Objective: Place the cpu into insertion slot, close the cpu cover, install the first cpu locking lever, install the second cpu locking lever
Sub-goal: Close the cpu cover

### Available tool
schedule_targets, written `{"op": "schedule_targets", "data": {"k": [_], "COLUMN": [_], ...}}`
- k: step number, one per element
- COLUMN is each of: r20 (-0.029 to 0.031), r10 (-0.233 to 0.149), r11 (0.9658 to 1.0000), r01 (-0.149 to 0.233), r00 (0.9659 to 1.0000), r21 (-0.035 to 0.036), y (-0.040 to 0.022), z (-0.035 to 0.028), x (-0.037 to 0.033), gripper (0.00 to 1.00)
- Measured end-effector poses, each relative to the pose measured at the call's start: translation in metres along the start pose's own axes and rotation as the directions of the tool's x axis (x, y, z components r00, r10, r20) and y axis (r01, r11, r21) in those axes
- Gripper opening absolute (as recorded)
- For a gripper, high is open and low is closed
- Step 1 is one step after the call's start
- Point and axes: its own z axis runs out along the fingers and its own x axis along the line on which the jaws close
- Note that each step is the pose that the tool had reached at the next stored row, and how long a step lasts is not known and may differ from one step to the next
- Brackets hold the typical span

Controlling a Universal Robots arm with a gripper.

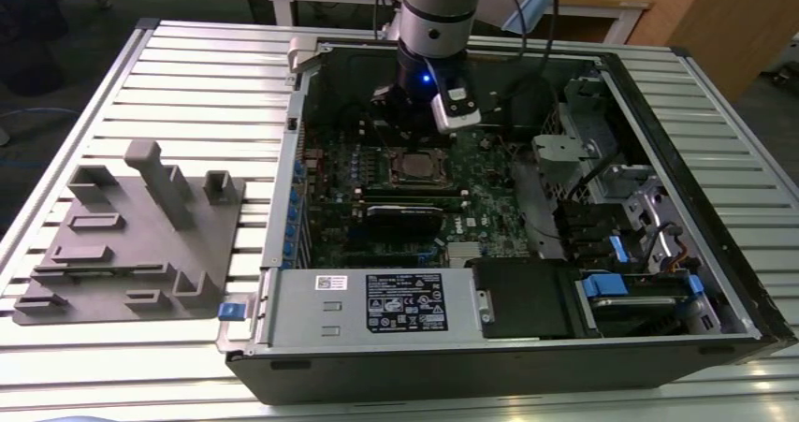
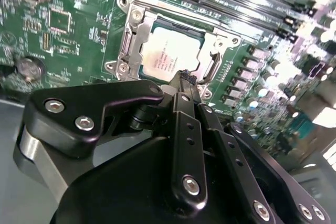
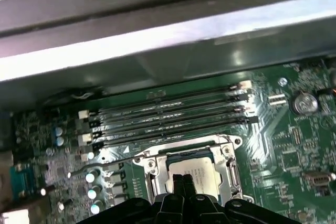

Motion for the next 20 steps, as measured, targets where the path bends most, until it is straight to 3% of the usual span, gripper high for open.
{"op": "schedule_targets", "data": {"k": [4,8,9,10,14,17,20], "r20": [-0.0016,-0.0018,0.0005,0.0063,0.0387,0.0426,0.0441], "r10": [-0.054,-0.074,-0.075,-0.076,-0.079,-0.08,-0.08], "r11": [0.9985,0.9972,0.9972,0.9971,0.9968,0.9968,0.9967], "r01": [0.054,0.074,0.075,0.076,0.08,0.08,0.08], "r00": [0.9985,0.9972,0.9972,0.9971,0.9961,0.9959,0.9958], "r21": [-0.0013,-0.0001,-0.0005,-0.0008,-0.0042,-0.0011,0.0146], "y": [0.0,0.0,-0.0001,-0.0003,-0.0008,-0.0009,-0.0011], "z": [0.0005,0.0009,0.001,0.0011,0.0017,0.0019,0.0022], "x": [0.0,0.0,0.0004,0.0011,0.0037,0.0045,0.0051], "gripper": [0.11,0.11,0.11,0.11,0.11,0.11,0.11]}}
